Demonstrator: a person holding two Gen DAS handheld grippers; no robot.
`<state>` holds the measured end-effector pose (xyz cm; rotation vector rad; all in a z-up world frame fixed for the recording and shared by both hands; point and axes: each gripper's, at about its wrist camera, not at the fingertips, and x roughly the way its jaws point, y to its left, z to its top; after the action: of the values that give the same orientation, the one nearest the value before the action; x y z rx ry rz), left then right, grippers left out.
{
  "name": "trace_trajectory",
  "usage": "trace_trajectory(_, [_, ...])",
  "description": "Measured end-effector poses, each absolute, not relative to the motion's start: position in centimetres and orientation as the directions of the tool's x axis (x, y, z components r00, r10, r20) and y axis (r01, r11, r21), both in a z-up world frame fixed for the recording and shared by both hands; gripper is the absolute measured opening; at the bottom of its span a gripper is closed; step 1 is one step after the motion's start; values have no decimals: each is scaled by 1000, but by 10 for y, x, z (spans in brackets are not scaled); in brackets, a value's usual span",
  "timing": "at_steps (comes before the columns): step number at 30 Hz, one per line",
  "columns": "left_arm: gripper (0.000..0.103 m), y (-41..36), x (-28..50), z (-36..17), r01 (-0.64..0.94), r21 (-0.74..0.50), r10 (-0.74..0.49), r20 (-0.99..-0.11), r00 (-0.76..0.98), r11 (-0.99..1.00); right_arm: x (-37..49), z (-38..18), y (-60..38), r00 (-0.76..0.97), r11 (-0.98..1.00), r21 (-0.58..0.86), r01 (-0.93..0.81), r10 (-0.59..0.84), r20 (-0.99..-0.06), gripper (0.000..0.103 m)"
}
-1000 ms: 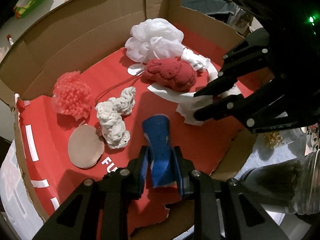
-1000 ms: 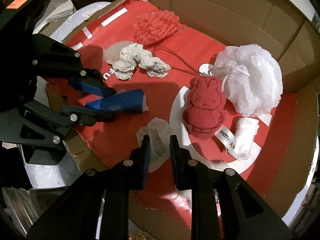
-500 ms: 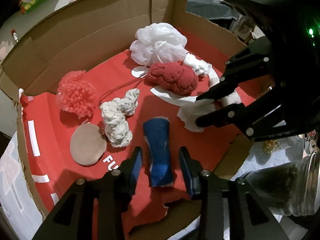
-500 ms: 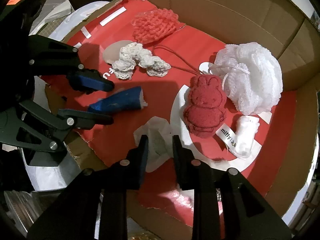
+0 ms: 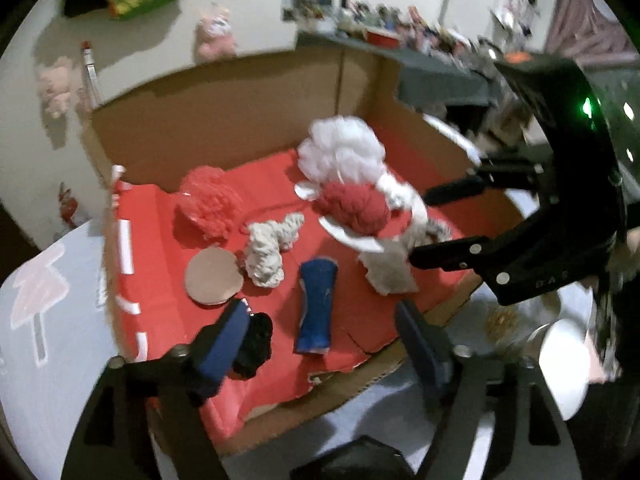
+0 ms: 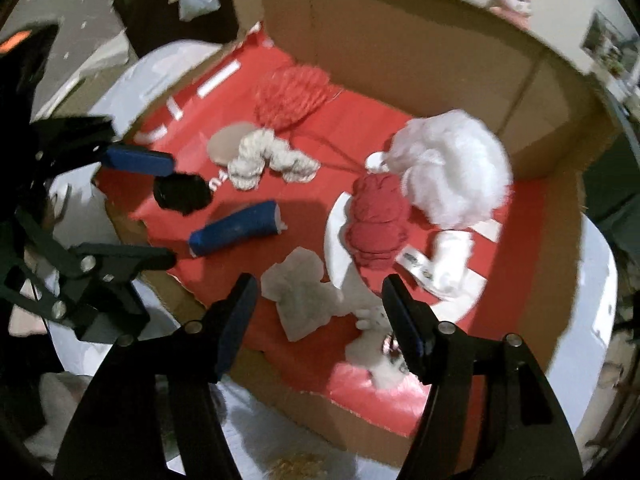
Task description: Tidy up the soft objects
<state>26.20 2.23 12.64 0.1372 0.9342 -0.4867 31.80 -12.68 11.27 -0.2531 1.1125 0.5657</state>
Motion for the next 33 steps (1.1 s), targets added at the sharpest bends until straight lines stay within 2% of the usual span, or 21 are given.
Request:
trace_trajectory(1, [91,23,259,129,441,-94,-336,-789,513,893,315,117,-130,333,844,89,-529,304,-893,64])
trace_trajectory(3, [97,26,251,134,400,-91,-320,-767,556,912,308,125,-139,365,875,106,-472,304,-880,72])
trace_trajectory(4, [97,28,248,135,380,-95,-313,-762,567,920,306,128,-145,381,888,112,-446,301,-874,73])
trace_trajectory(9, [99,32,246,133,274,-120,-264,-768,584,954,288,135,-164,457,944,124,-304,259,-851,74])
trace_trajectory(16, [99,33,250,116,160,-89,-168,-793,586,983,279,122,-171,483,969,121,-215,214,-849,74])
trace_trajectory(33, [99,30,258,83,110,-53,-103,-844,526,993,283,91,-172,445,981,124,-151,179,-877,74])
